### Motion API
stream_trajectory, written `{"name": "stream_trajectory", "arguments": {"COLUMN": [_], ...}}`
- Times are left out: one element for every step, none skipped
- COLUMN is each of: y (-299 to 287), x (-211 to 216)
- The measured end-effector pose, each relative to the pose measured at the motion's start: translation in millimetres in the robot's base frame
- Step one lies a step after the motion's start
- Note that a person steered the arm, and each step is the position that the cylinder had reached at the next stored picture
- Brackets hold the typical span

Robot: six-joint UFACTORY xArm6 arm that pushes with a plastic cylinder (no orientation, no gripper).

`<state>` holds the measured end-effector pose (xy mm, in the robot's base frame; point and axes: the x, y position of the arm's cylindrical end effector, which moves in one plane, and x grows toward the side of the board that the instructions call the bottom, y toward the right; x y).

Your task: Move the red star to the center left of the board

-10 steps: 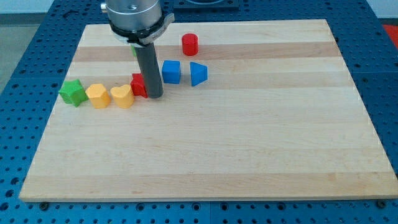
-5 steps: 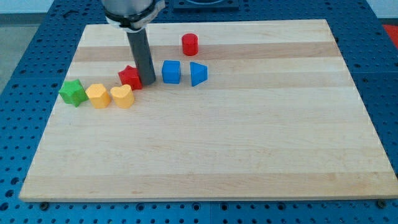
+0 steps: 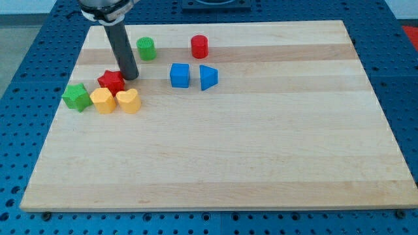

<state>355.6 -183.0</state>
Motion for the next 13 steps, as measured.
{"name": "stream_trajectory", "arguments": {"y": [-17.1,-30.6,-41.7,-45.4,-47.1,-54.3,-64.2,-73.0,-74.3,-74.3,-74.3,-74.3,-60.3], "x": [0.0,0.0,0.0,0.0,0.0,0.0,0.0,0.0,2.2,5.3,7.6,5.2,-4.7]}}
